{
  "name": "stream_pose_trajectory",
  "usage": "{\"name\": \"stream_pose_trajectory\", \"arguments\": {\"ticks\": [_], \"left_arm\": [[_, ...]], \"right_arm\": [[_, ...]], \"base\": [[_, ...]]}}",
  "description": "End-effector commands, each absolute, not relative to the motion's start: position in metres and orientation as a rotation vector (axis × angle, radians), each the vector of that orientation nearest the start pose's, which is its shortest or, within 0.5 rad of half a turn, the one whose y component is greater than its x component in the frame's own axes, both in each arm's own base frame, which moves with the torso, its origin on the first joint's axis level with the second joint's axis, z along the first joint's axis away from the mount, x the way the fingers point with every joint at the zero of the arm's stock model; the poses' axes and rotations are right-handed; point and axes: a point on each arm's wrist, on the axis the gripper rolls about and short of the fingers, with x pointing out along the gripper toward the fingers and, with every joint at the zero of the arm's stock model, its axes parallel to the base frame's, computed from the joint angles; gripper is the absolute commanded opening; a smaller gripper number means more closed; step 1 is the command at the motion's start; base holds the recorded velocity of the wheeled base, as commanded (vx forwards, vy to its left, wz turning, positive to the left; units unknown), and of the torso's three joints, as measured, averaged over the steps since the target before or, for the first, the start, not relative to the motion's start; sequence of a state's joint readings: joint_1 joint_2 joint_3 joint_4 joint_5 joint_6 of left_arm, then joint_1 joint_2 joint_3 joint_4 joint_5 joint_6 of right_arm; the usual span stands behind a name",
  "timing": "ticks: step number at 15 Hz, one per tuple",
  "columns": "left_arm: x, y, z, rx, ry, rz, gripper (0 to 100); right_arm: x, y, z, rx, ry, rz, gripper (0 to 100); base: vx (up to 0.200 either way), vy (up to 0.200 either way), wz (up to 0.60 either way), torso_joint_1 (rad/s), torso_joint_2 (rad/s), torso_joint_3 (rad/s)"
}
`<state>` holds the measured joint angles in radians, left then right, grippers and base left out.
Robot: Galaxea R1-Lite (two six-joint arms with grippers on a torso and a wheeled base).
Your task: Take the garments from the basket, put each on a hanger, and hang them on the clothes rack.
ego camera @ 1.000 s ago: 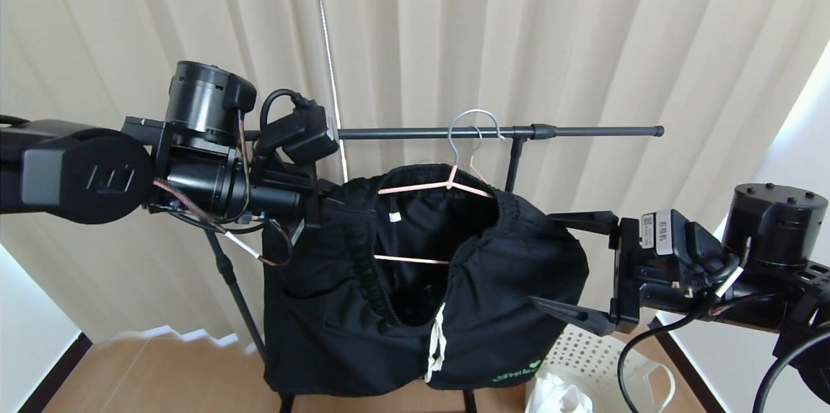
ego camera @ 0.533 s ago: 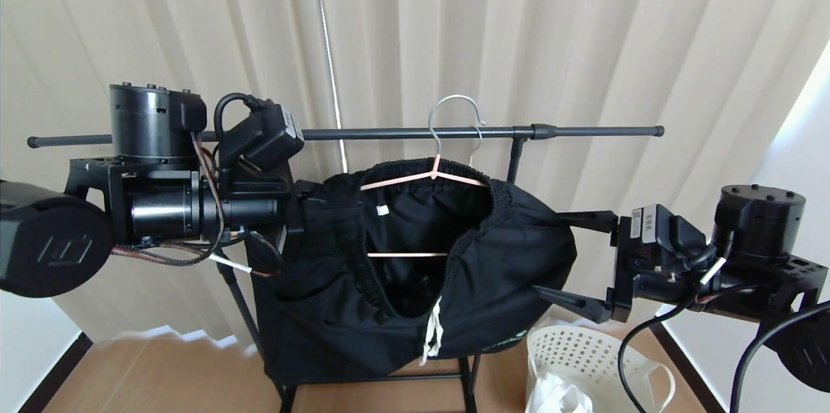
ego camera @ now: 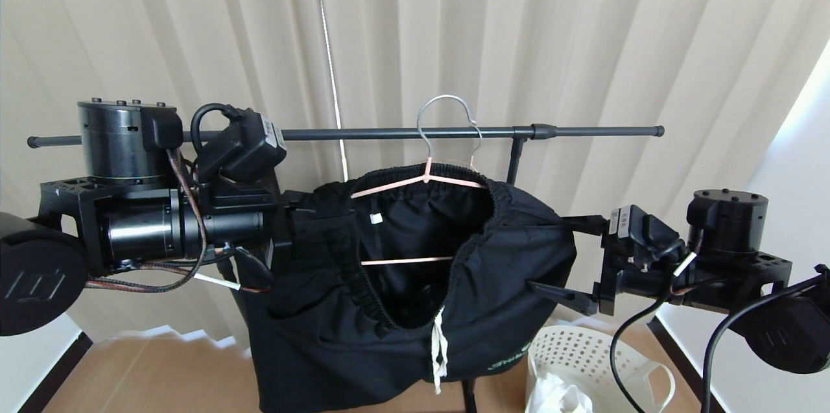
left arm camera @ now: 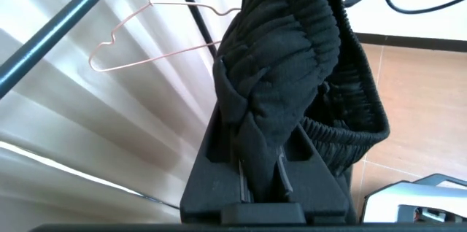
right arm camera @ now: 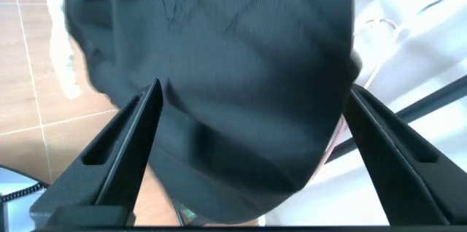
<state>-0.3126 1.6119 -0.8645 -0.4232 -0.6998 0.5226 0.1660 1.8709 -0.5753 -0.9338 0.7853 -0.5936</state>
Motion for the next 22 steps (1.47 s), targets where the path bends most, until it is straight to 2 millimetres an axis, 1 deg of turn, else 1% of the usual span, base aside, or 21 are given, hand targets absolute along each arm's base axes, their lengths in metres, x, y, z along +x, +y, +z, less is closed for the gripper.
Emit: {"name": "stream_pose_trajectory", "arguments": {"ticks": [1, 4, 7, 9, 12, 17, 22], "left_arm": [[0.263, -0.100, 0.209, 0.411, 0.049, -1.060, 0], [0.264, -0.097, 0.212, 0.412, 0.040, -1.046, 0], [0.268, -0.088, 0.213, 0.411, 0.028, -1.006, 0], [0.268, -0.083, 0.213, 0.397, 0.038, -0.991, 0], [0.265, -0.082, 0.218, 0.383, 0.031, -0.985, 0], [0.264, -0.084, 0.218, 0.379, 0.030, -0.992, 0], [0.258, -0.083, 0.224, 0.368, 0.017, -0.991, 0]], "right_arm": [[0.297, 0.059, 0.101, -0.421, 0.081, 0.994, 100], [0.299, 0.057, 0.095, -0.417, 0.101, 0.991, 100], [0.299, 0.054, 0.093, -0.413, 0.109, 0.985, 100], [0.301, 0.054, 0.085, -0.409, 0.132, 0.992, 100], [0.308, 0.056, 0.078, -0.407, 0.147, 0.994, 100], [0.318, 0.058, 0.068, -0.412, 0.181, 0.955, 100], [0.323, 0.059, 0.069, -0.384, 0.191, 0.942, 100]], "base": [[0.000, 0.000, 0.00, 0.000, 0.00, 0.000], [0.000, 0.000, 0.00, 0.000, 0.00, 0.000], [0.000, 0.000, 0.00, 0.000, 0.00, 0.000], [0.000, 0.000, 0.00, 0.000, 0.00, 0.000], [0.000, 0.000, 0.00, 0.000, 0.00, 0.000], [0.000, 0.000, 0.00, 0.000, 0.00, 0.000], [0.000, 0.000, 0.00, 0.000, 0.00, 0.000]]}}
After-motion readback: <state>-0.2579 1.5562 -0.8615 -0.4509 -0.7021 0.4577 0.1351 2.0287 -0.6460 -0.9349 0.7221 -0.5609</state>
